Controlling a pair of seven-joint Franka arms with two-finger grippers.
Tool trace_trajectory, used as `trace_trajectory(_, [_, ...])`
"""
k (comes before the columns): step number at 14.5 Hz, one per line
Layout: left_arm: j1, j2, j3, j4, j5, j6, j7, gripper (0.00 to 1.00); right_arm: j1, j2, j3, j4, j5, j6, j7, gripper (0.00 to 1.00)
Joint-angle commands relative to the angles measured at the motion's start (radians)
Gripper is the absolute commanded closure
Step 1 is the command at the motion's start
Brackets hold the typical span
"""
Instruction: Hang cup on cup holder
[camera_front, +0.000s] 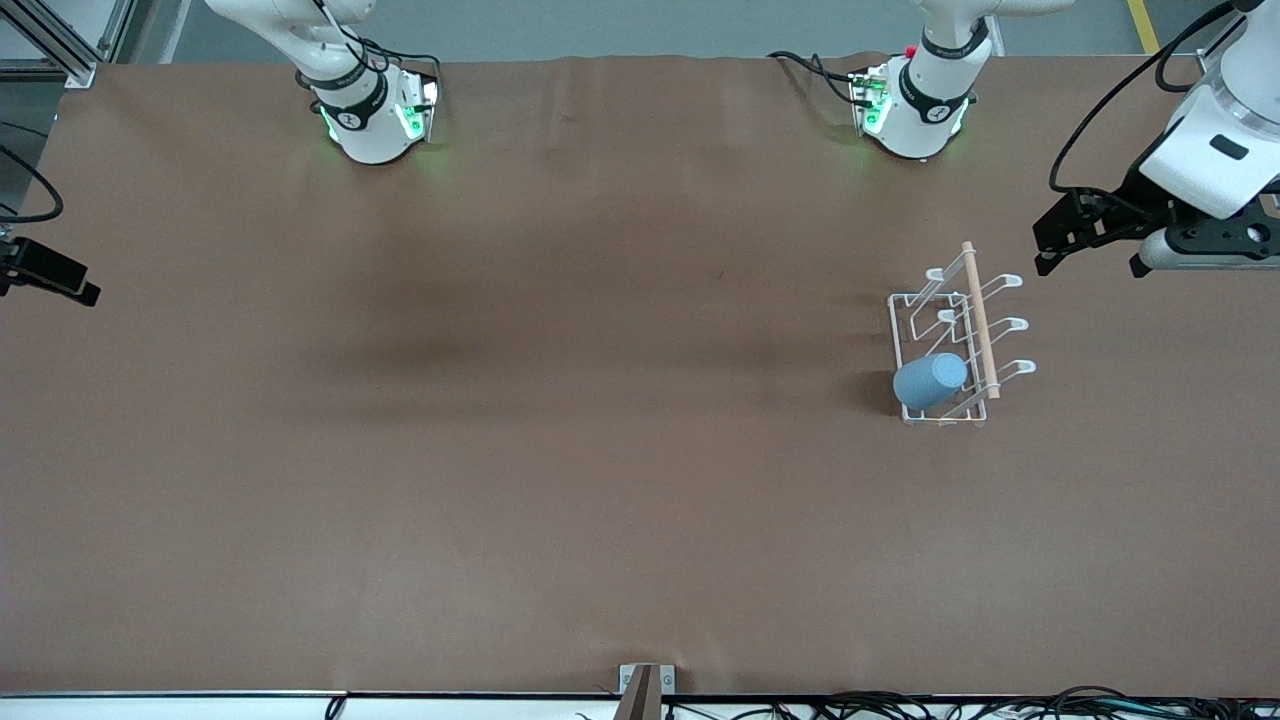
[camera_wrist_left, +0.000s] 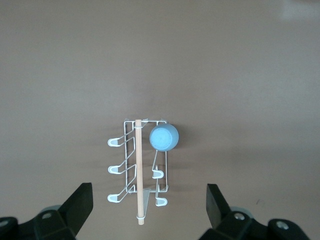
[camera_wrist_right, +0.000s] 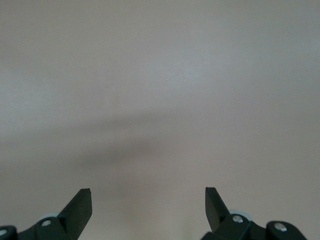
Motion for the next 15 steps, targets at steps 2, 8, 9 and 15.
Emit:
trace_trajectory(2, [-0.020,-0.020,0.028,-0.013,-0.009,-0.021,-0.018,0.00,-0.015,-0.003,0.012,0.001,-0.008,-0.006,-0.009,0.00])
trace_trajectory(8, [-0.020,-0.023,0.045,-0.013,-0.001,-0.062,-0.024,0.00,-0.015,-0.003,0.012,0.001,-0.008,-0.006,-0.009,0.00])
trace_trajectory(9, [-0.020,-0.024,0.045,-0.013,-0.001,-0.064,-0.027,0.00,-0.016,-0.003,0.012,0.001,-0.008,-0.006,-0.009,0.00])
trace_trajectory(15, [-0.017,-0.026,0.043,-0.015,-0.001,-0.062,-0.055,0.00,-0.016,-0.003,0.012,0.001,-0.008,-0.003,-0.009,0.00])
